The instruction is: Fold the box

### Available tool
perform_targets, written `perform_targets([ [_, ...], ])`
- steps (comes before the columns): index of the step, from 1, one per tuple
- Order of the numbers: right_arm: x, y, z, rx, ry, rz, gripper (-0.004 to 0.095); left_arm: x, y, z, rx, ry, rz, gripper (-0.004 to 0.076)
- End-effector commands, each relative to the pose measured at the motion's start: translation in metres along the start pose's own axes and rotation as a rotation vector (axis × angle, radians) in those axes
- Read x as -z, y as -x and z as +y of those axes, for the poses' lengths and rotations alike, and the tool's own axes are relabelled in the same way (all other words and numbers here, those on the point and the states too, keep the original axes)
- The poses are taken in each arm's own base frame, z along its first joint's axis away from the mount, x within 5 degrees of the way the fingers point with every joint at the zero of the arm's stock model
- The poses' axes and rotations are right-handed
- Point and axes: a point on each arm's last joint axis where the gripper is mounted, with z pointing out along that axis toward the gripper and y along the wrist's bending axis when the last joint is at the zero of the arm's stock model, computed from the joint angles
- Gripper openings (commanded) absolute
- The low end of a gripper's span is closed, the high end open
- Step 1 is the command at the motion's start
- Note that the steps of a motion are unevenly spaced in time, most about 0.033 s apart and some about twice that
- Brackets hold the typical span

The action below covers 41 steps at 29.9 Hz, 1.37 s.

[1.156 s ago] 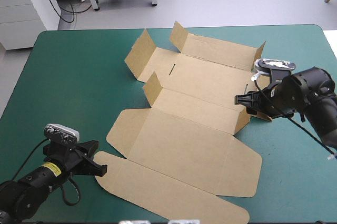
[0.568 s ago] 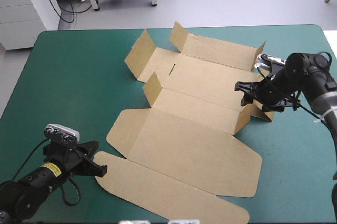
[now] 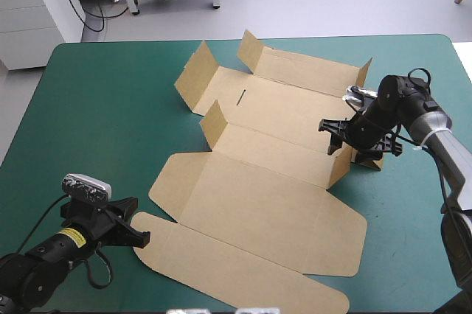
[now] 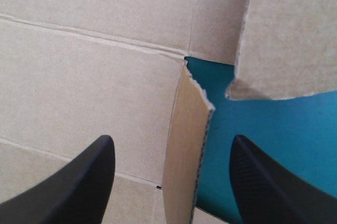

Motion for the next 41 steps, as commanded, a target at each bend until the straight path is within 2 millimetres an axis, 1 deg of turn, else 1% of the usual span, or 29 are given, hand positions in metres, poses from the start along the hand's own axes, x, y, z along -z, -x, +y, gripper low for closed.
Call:
perform_targets([
  [1, 0.012, 0.003, 0.005, 0.021, 0.023, -0.044, 0.0573, 0.003, 0.013, -0.001, 0.015, -0.003, -0.090, -0.0008],
  [2, 0.009, 0.003, 0.005, 0.020, 0.021, -0.038, 0.0573, 0.003, 0.013, -0.001, 0.015, -0.003, -0.090, -0.0008],
  [4, 0.006, 0.005, 0.004, 0.018, 0.018, -0.028, 0.0539, 0.003, 0.013, -0.001, 0.015, -0.003, -0.090, -0.0008],
  [10, 0.000, 0.006, 0.004, 0.014, 0.012, -0.010, 0.0355, 0.003, 0.013, -0.001, 0.015, -0.003, -0.090, -0.0008],
  [16, 0.000, 0.005, 0.001, 0.018, -0.012, -0.002, 0.0144, 0.003, 0.014, -0.001, 0.015, -0.002, -0.092, -0.0008],
  [20, 0.000, 0.004, -0.002, 0.011, -0.050, 0.012, -0.0024, 0.004, 0.014, -0.001, 0.020, -0.002, -0.095, -0.0008],
  [26, -0.001, 0.004, -0.002, 0.012, -0.053, 0.015, -0.0021, 0.004, 0.014, -0.001, 0.020, -0.002, -0.095, -0.0008],
  [32, 0.001, 0.006, -0.002, 0.094, -0.059, 0.001, -0.0021, 0.004, 0.014, -0.001, 0.020, -0.002, -0.096, -0.0008],
  [34, 0.005, 0.010, -0.002, 0.128, -0.074, -0.019, -0.0021, 0.004, 0.014, -0.001, 0.020, -0.002, -0.096, -0.0008],
  [36, 0.010, 0.018, -0.002, 0.154, -0.103, -0.045, -0.0020, 0.004, 0.014, -0.001, 0.018, -0.002, -0.097, -0.0008],
  [38, 0.015, 0.027, 0.002, 0.187, -0.103, -0.075, -0.0019, 0.004, 0.014, -0.001, 0.016, -0.002, -0.097, -0.0008],
  [41, 0.016, 0.042, 0.013, 0.290, -0.057, -0.101, -0.0019, 0.004, 0.014, -0.001, 0.016, -0.002, -0.097, -0.0008],
])
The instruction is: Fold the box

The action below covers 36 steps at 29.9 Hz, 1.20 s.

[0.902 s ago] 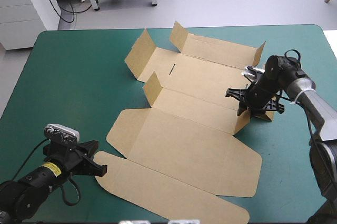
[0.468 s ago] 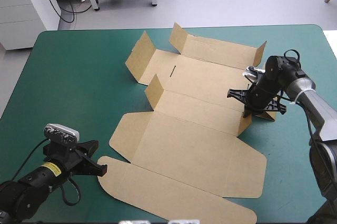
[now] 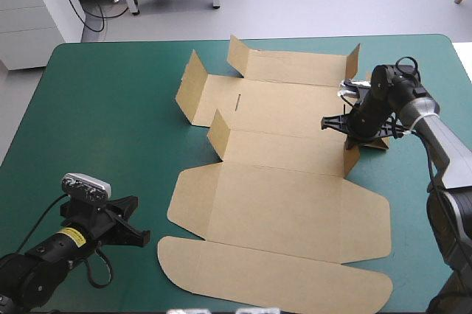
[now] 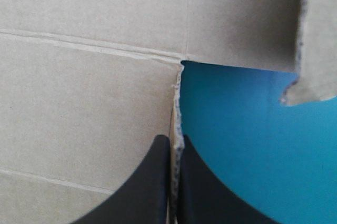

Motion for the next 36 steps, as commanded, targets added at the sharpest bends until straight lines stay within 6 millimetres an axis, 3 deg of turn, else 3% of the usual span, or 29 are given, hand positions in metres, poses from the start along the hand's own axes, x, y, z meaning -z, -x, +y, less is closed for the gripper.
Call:
perform_targets([
  [1, 0.026, 0.019, 0.012, 0.138, 0.041, -0.119, -0.0017, 0.003, 0.013, -0.001, 0.016, -0.003, -0.085, -0.0008],
  [7, 0.018, 0.057, 0.048, 0.428, -0.048, -0.194, -0.0018, 0.003, 0.013, 0.000, 0.006, 0.003, -0.085, -0.0008],
  [14, 0.022, 0.077, 0.120, 0.862, -0.143, -0.322, -0.0021, 0.003, 0.013, 0.000, 0.004, 0.004, -0.085, -0.0008],
  [19, 0.027, 0.062, 0.172, 1.155, -0.100, -0.373, -0.0022, 0.003, 0.012, 0.000, 0.004, 0.003, -0.079, -0.0008],
  [26, 0.026, 0.030, 0.223, 1.455, -0.045, -0.389, -0.0022, 0.003, 0.012, 0.000, 0.004, 0.003, -0.079, -0.0008],
  [36, 0.026, -0.005, 0.268, 1.692, 0.000, -0.422, -0.0022, 0.003, 0.012, 0.000, 0.005, 0.002, -0.077, -0.0008],
])
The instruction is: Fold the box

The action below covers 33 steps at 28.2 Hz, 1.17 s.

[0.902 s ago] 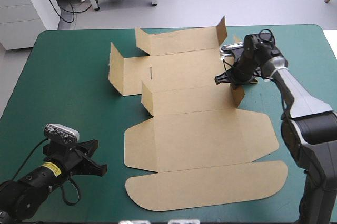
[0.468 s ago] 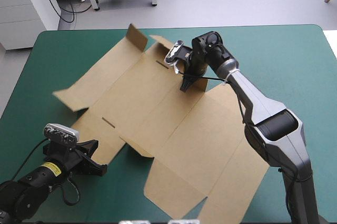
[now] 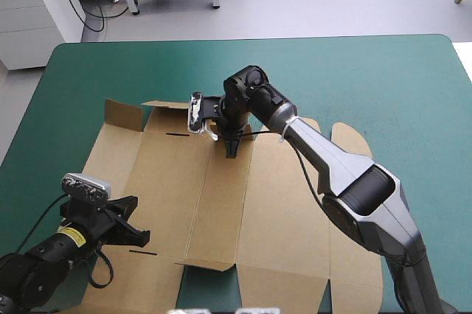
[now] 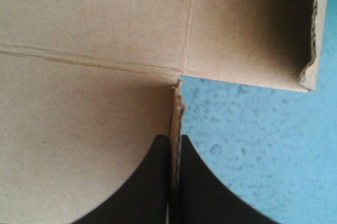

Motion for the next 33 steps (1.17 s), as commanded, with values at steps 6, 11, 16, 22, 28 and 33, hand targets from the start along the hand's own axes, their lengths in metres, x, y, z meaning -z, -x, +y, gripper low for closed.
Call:
perform_targets([
  [6, 0.0406, 0.0188, 0.0006, 0.068, -0.079, -0.111, -0.0021, 0.0033, 0.0121, -0.0005, 0.008, 0.000, -0.076, -0.0008],
  [11, 0.0407, 0.0196, 0.0012, 0.064, -0.072, -0.121, -0.0021, 0.0033, 0.0121, -0.0005, 0.000, 0.000, -0.076, -0.0008],
  [16, 0.0407, 0.0197, 0.0013, 0.024, -0.069, -0.123, -0.0014, 0.0033, 0.0117, -0.0005, 0.000, 0.000, -0.072, -0.0008],
  [22, 0.0416, 0.0198, 0.0012, 0.004, -0.069, -0.125, 0.0038, 0.0033, 0.0117, -0.0005, 0.000, 0.000, -0.072, -0.0008],
  [28, 0.0418, 0.0222, 0.0042, -0.001, -0.036, -0.152, 0.0079, 0.0033, 0.0117, -0.0005, 0.000, 0.000, -0.072, -0.0008],
  [33, 0.0501, 0.0172, -0.0015, -0.029, -0.109, -0.106, 0.0204, 0.0033, 0.0116, -0.0006, 0.000, -0.001, -0.071, -0.0008],
])
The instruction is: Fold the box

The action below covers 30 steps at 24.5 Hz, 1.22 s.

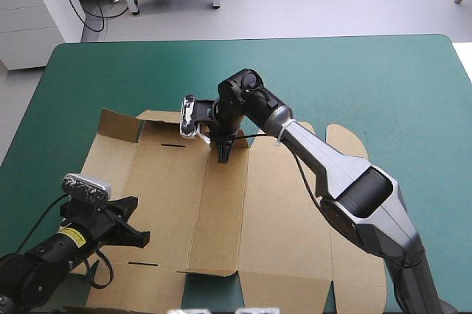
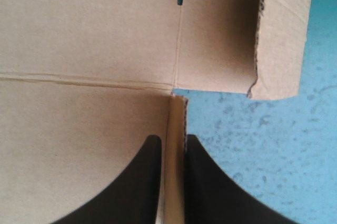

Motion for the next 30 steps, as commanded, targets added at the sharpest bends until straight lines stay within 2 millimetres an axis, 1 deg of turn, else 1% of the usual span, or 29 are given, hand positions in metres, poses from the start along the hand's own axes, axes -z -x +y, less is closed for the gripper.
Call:
perform_targets([
  [1, 0.056, 0.006, -0.010, 0.006, -0.150, -0.060, 0.0224, 0.003, 0.012, 0.000, 0.004, 0.000, -0.076, -0.0008],
  [2, 0.073, 0.004, -0.011, -0.007, -0.198, -0.052, 0.0239, 0.003, 0.012, 0.000, 0.004, 0.000, -0.076, -0.0008],
  [3, 0.081, 0.003, -0.012, -0.012, -0.225, -0.048, 0.0238, 0.003, 0.012, 0.000, 0.004, 0.000, -0.076, -0.0008],
  [5, 0.125, -0.009, -0.018, -0.111, -0.342, -0.049, 0.0238, 0.003, 0.012, 0.000, 0.004, 0.000, -0.076, -0.0008],
  [6, 0.141, -0.017, -0.022, -0.177, -0.370, -0.062, 0.0236, 0.003, 0.012, 0.000, 0.004, 0.000, -0.076, -0.0008],
  [8, 0.181, -0.045, -0.029, -0.313, -0.437, -0.082, 0.0235, 0.003, 0.012, 0.000, 0.009, 0.000, -0.073, -0.0008],
  [9, 0.201, -0.064, -0.032, -0.404, -0.478, -0.092, 0.0234, 0.003, 0.011, -0.001, 0.016, -0.002, -0.066, -0.0008],
  [11, 0.226, -0.097, -0.033, -0.547, -0.527, -0.084, 0.0208, 0.003, 0.009, -0.001, 0.016, -0.005, -0.041, -0.0008],
  [12, 0.237, -0.110, -0.030, -0.594, -0.547, -0.078, 0.0186, 0.003, 0.009, -0.001, 0.016, -0.005, -0.038, -0.0008],
  [13, 0.244, -0.123, -0.028, -0.645, -0.559, -0.066, 0.0163, 0.003, 0.008, -0.001, 0.016, -0.006, -0.036, -0.0008],
  [15, 0.253, -0.146, -0.020, -0.745, -0.570, -0.050, 0.0124, 0.003, 0.008, -0.001, 0.016, -0.006, -0.036, -0.0008],
  [16, 0.258, -0.159, -0.012, -0.794, -0.566, -0.042, 0.0099, 0.003, 0.008, -0.001, 0.016, -0.006, -0.036, -0.0008],
  [18, 0.259, -0.175, 0.001, -0.850, -0.537, -0.028, 0.0070, 0.003, 0.008, -0.001, 0.018, -0.006, -0.034, -0.0008],
  [19, 0.260, -0.183, 0.011, -0.879, -0.518, -0.030, 0.0057, 0.003, 0.008, -0.001, 0.019, -0.006, -0.034, -0.0008],
  [23, 0.262, -0.203, 0.051, -0.964, -0.463, -0.028, 0.0037, 0.003, 0.008, -0.002, 0.042, -0.021, -0.032, -0.0008],
  [25, 0.258, -0.212, 0.071, -1.005, -0.457, -0.012, 0.0037, 0.003, 0.009, -0.003, 0.052, -0.028, -0.030, -0.0008],
  [26, 0.254, -0.217, 0.089, -1.026, -0.456, 0.003, 0.0037, 0.004, 0.013, -0.004, 0.052, -0.034, -0.016, -0.0008],
  [30, 0.242, -0.225, 0.119, -1.057, -0.420, 0.021, 0.0037, 0.002, 0.025, -0.005, 0.050, -0.045, 0.050, -0.0008],
])
